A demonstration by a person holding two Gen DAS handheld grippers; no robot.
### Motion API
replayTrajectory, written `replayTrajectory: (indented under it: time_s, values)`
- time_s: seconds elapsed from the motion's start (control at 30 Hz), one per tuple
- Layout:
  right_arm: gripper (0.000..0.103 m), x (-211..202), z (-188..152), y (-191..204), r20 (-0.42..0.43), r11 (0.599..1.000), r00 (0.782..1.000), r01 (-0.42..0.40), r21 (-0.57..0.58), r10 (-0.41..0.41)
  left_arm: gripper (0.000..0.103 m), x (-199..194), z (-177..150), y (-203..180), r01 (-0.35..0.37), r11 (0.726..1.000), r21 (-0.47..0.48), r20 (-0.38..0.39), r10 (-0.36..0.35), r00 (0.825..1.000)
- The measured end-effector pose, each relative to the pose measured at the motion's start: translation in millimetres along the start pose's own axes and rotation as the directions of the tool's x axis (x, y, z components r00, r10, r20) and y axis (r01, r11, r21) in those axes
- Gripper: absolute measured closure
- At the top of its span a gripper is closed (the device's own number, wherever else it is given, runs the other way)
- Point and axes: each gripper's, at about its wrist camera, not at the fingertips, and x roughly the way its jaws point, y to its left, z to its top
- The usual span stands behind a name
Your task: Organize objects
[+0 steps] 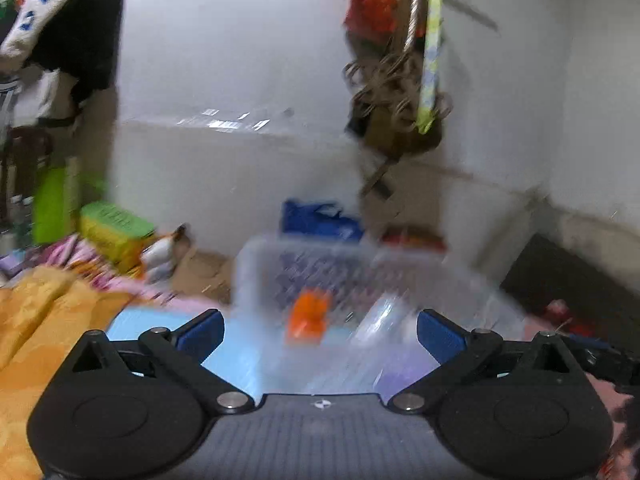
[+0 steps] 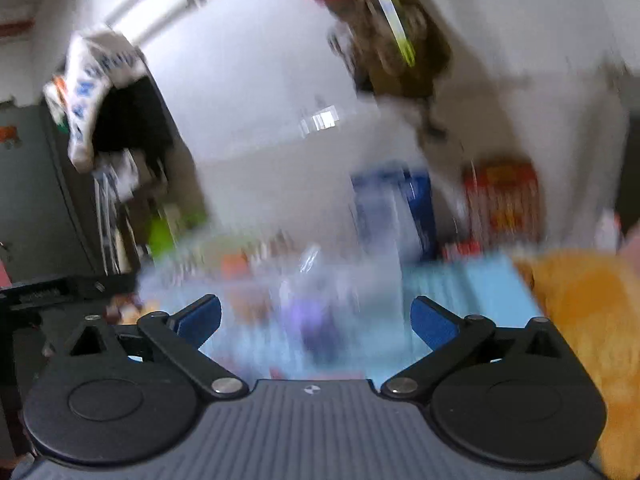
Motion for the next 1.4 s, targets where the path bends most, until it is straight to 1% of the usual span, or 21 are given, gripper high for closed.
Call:
replayTrajectory:
  time_s: [0.03, 0.1, 0.13, 0.2, 0.3, 0.4, 0.57, 0.67, 0.73, 0.77, 0.83, 0.87, 0.9, 0.93, 0.97, 1.0, 1.07, 1.13, 1.17, 1.23, 1.4]
  values:
    - [0.0, 7, -11, -2, -0.044, 1.0, 0.999, 0.029, -0.007, -0.029, 0.0, 0, -12, 4, -0.03, 1.0, -0.003, -0.02, 0.03, 0.999]
    - [0.0, 21, -26, -5, -0.136, 0.996, 0.987, 0.077, -0.04, -0.081, 0.0, 6, -32, 9, -0.062, 0.998, 0.02, -0.075, 0.063, 0.995]
    - [0.0, 25, -31, -7, -0.161, 0.995, 0.982, 0.089, -0.037, -0.094, 0.0, 12, -41, 12, -0.08, 0.997, 0.018, -0.108, 0.081, 0.991]
    - [0.0, 30, -33, -9, -0.169, 0.996, 0.982, 0.088, -0.022, -0.09, 0.0, 17, -51, 18, -0.099, 0.995, 0.008, -0.127, 0.099, 0.987]
    - [0.0, 36, -34, -1, -0.168, 0.992, 0.979, 0.107, -0.064, -0.116, 0.0, 22, -60, 29, -0.141, 0.99, -0.009, -0.136, 0.139, 0.981]
    - [0.002, 45, -38, 7, -0.157, 0.987, 0.978, 0.123, -0.106, -0.139, 0.0, 27, -67, 36, -0.141, 0.99, -0.025, -0.162, 0.135, 0.978]
    - [0.007, 59, -48, 18, -0.195, 0.983, 0.971, 0.113, -0.146, -0.14, 0.0, 37, -75, 34, -0.158, 0.987, 0.007, -0.168, 0.157, 0.973]
    - [0.015, 60, -50, 21, -0.206, 0.977, 0.966, 0.117, -0.178, -0.153, 0.0, 42, -75, 35, -0.195, 0.981, 0.02, -0.17, 0.196, 0.966]
    - [0.018, 61, -52, 21, -0.214, 0.975, 0.963, 0.128, -0.183, -0.166, 0.0, 43, -76, 37, -0.213, 0.977, 0.011, -0.175, 0.212, 0.962]
    - [0.021, 61, -52, 22, -0.211, 0.972, 0.962, 0.134, -0.193, -0.175, 0.0, 45, -76, 35, -0.221, 0.975, 0.017, -0.176, 0.22, 0.959]
    - [0.033, 59, -54, 26, -0.205, 0.965, 0.961, 0.14, -0.223, -0.187, 0.002, 48, -77, 30, -0.239, 0.97, 0.039, -0.176, 0.243, 0.954]
    - [0.037, 58, -55, 28, -0.198, 0.959, 0.96, 0.145, -0.245, -0.196, 0.006, 50, -78, 26, -0.246, 0.967, 0.06, -0.179, 0.253, 0.951]
    - [0.037, 57, -55, 30, -0.195, 0.955, 0.961, 0.145, -0.257, -0.198, 0.02, 51, -78, 23, -0.241, 0.967, 0.081, -0.178, 0.252, 0.951]
    - [0.038, 55, -56, 30, -0.204, 0.957, 0.96, 0.138, -0.253, -0.192, 0.044, 50, -78, 21, -0.225, 0.97, 0.088, -0.17, 0.237, 0.957]
    - [0.038, 52, -55, 28, -0.217, 0.963, 0.96, 0.125, -0.24, -0.179, 0.054, 50, -78, 19, -0.212, 0.973, 0.087, -0.174, 0.224, 0.959]
    - [0.038, 49, -53, 26, -0.227, 0.968, 0.96, 0.115, -0.223, -0.166, 0.066, 51, -80, 18, -0.208, 0.974, 0.092, -0.187, 0.222, 0.957]
    - [0.038, 42, -52, 23, -0.244, 0.975, 0.958, 0.103, -0.196, -0.15, 0.067, 48, -81, 15, -0.21, 0.972, 0.102, -0.18, 0.226, 0.957]
    - [0.038, 32, -51, 22, -0.259, 0.978, 0.956, 0.086, -0.191, -0.134, 0.072, 39, -82, 13, -0.225, 0.967, 0.118, -0.157, 0.242, 0.958]
    - [0.038, 26, -52, 22, -0.265, 0.979, 0.956, 0.075, -0.19, -0.125, 0.072, 33, -83, 11, -0.227, 0.965, 0.128, -0.146, 0.245, 0.959]
    - [0.038, 15, -55, 27, -0.281, 0.978, 0.954, 0.044, -0.202, -0.101, 0.073, 20, -85, 7, -0.221, 0.965, 0.142, -0.125, 0.239, 0.963]
    - [0.038, -10, -65, 41, -0.288, 0.968, 0.954, 0.004, -0.253, -0.079, 0.073, 1, -95, 0, -0.185, 0.968, 0.169, -0.123, 0.207, 0.971]
